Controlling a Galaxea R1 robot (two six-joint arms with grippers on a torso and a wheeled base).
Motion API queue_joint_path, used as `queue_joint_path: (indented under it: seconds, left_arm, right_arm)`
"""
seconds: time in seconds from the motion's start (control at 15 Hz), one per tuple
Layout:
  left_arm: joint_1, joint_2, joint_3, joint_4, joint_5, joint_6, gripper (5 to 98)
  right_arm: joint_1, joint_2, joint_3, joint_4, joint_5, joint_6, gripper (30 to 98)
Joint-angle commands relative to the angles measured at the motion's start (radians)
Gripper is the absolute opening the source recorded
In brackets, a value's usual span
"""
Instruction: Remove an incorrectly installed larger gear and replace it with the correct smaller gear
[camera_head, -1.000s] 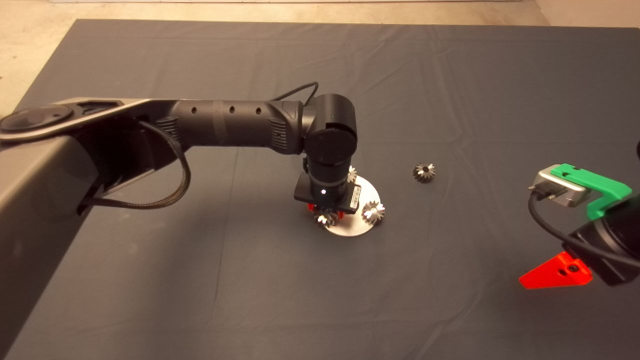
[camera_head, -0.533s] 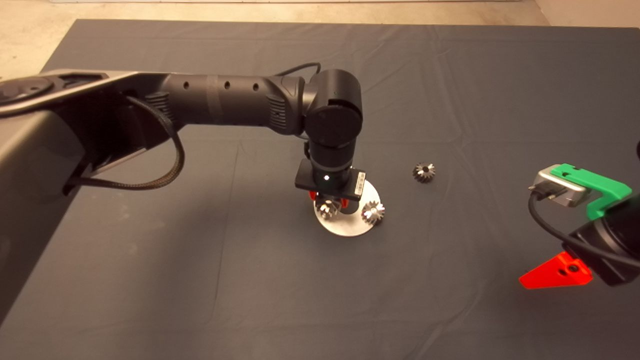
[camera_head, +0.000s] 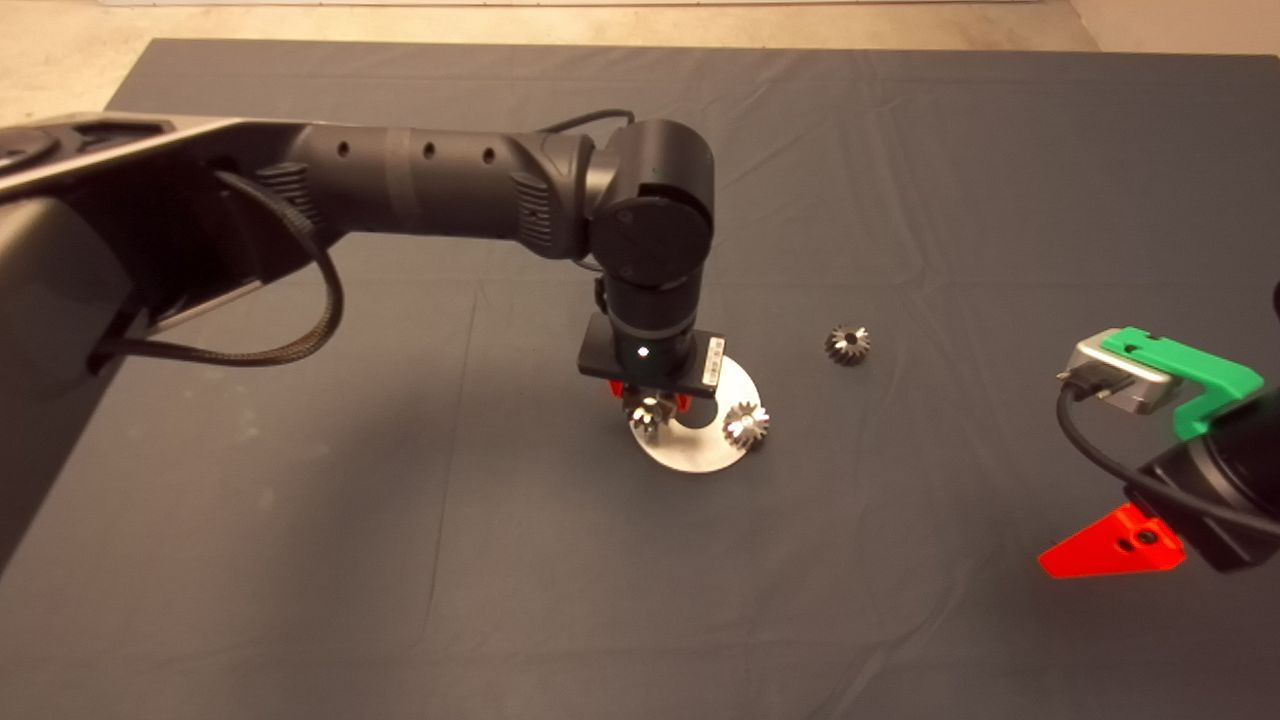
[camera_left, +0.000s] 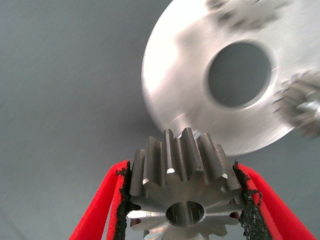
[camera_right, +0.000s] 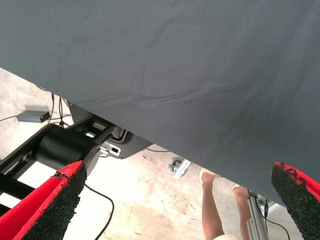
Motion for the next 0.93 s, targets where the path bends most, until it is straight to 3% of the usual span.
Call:
queue_joint_path:
  seconds: [0.0,0.2,0.4,0.6,0.87]
  left_arm:
    - [-0.031,-0.196,0.259,-0.025,0.132,-0.110,43.8]
    - [-0.027,-0.309,0.347,-0.022,0.132,-0.110,43.8]
    - [-0.017,-0.319,0.375,-0.019,0.132,-0.110,43.9]
    - [0.044,-0.324,0.375,-0.003,0.132,-0.110,43.8]
    - [0.126,-0.318,0.369,0.064,0.132,-0.110,43.8]
  right_arm:
    - [0.021,-0.002,0.005,0.030,0.001,-0.002,97.7]
    - [0.021,0.000,0.005,0.030,0.002,-0.002,97.7]
    - [0.021,0.000,0.005,0.030,0.001,-0.002,97.7]
    - [0.021,-0.002,0.005,0.030,0.001,-0.004,97.7]
    - [0.021,-0.003,0.005,0.030,0.003,-0.004,97.7]
